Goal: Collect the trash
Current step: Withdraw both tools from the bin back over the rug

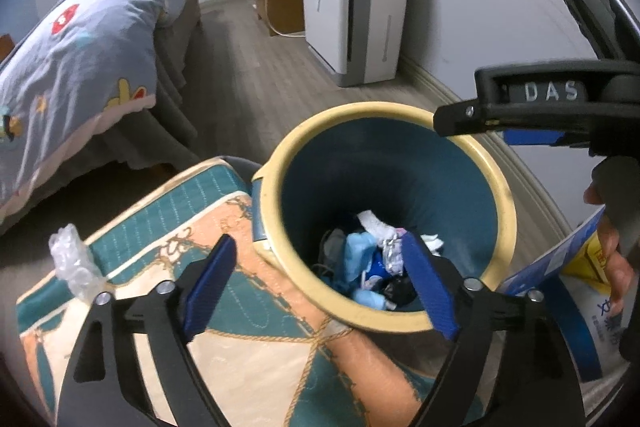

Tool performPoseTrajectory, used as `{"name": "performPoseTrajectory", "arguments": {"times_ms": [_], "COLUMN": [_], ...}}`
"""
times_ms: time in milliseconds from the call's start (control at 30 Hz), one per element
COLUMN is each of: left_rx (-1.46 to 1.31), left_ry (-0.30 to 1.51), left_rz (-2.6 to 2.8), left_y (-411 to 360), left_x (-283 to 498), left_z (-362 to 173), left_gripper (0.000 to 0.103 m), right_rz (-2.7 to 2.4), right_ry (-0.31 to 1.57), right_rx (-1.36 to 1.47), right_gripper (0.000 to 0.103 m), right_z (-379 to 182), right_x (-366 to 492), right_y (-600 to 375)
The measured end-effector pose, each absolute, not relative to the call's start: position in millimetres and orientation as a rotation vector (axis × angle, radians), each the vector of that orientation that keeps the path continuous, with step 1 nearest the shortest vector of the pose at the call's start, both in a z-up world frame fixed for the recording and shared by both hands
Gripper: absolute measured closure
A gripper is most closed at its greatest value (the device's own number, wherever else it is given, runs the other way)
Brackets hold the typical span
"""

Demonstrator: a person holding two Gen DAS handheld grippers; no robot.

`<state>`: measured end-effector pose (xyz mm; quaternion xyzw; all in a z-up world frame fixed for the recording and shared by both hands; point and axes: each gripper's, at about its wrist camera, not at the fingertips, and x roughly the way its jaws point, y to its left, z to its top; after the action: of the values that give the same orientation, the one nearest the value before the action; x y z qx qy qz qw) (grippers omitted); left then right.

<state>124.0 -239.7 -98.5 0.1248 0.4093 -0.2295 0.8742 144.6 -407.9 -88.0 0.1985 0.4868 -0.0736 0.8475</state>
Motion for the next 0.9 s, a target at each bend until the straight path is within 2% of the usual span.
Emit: {"name": "performPoseTrajectory", "arguments": {"times_ms": [200, 900], "left_rx": [0.264, 0.235], "left_ry": [0.84, 0.847], "left_rz": [-0.453, -0.171], "left_y": [-222, -64], "left_x": [117, 62], "left_z": [-88, -63], "left_gripper": [0.014, 0.012], "right_rz": [-0.159, 0.027], "right_ry": [1.022, 1.017], "right_rx": [0.414, 0.251], "right_gripper": [0.006, 0.006], "right_z": [-78, -43], "right_x": [143, 152], "right_y": [-398, -276]}}
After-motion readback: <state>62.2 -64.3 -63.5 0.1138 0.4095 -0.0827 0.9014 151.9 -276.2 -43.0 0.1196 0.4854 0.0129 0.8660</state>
